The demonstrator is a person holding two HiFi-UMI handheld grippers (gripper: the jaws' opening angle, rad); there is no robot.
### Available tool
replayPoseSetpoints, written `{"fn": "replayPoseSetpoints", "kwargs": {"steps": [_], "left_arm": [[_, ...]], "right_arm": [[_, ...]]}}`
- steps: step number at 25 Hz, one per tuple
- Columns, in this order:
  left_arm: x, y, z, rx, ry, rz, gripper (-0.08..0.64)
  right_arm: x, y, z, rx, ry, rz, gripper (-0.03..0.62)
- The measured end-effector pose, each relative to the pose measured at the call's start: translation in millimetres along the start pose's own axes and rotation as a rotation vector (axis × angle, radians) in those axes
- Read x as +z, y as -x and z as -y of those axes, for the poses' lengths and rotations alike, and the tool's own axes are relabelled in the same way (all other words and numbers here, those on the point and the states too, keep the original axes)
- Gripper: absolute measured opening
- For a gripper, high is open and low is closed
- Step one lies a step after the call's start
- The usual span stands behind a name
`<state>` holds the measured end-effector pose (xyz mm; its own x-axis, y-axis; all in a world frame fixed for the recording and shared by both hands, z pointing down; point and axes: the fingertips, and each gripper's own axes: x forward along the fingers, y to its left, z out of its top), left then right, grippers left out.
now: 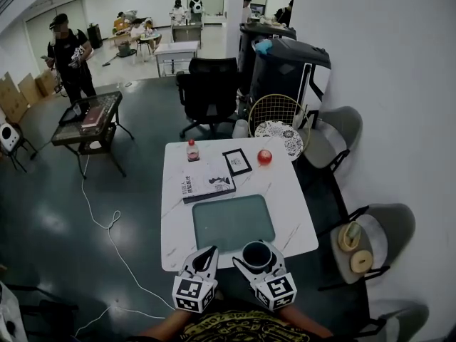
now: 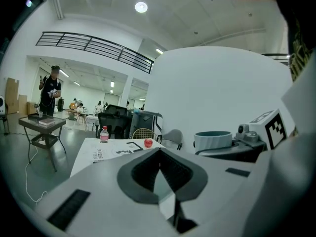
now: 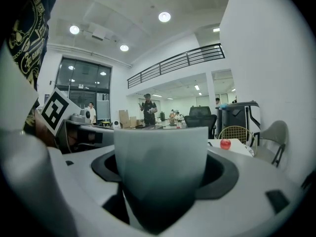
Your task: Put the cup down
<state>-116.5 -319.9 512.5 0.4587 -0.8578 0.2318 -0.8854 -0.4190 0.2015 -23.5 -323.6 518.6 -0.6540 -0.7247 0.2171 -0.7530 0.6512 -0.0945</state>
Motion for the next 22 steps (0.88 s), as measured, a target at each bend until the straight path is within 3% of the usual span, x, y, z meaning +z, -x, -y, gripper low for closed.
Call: {"fn": "replayPoseSetpoints", "kwargs": {"steps": [8, 22], "left_arm": [[-6.2, -9.6, -16.7, -0.054, 0.019, -0.01, 0.011], [-9.4, -27.4, -28.7, -0.046, 0.028, -0.016, 0.011]], "right_arm": [[4.0, -12.3, 9.0, -0.088, 0.012, -0.005, 0.382], [1.2, -31.0, 29.2, -0.103, 0.026, 0.014, 0.382]]}}
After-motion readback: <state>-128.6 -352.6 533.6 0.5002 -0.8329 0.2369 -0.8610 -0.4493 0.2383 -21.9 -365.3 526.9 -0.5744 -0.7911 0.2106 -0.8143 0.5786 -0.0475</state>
